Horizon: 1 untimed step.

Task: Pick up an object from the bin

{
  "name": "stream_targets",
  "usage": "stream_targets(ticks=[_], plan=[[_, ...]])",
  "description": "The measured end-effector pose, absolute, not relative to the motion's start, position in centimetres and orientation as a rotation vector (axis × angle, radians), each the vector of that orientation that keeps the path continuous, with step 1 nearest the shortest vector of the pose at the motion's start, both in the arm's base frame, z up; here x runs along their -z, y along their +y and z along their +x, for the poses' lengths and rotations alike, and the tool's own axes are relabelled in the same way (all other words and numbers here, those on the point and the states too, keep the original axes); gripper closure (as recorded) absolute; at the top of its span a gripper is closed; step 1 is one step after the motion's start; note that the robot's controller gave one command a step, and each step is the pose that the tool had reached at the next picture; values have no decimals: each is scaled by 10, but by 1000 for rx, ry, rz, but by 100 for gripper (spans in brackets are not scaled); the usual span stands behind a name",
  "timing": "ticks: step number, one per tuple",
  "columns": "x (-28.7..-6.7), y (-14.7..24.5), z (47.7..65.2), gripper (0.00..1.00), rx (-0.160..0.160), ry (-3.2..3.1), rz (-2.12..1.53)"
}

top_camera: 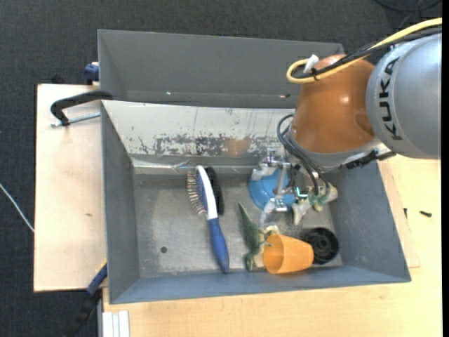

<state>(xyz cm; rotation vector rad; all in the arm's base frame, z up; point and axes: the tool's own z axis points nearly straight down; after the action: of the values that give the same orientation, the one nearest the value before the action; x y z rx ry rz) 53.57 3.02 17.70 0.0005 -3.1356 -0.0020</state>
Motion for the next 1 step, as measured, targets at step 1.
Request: stream_targets(ticks=[1], plan=[[-103, 111, 511, 0, 7, -3133, 441]])
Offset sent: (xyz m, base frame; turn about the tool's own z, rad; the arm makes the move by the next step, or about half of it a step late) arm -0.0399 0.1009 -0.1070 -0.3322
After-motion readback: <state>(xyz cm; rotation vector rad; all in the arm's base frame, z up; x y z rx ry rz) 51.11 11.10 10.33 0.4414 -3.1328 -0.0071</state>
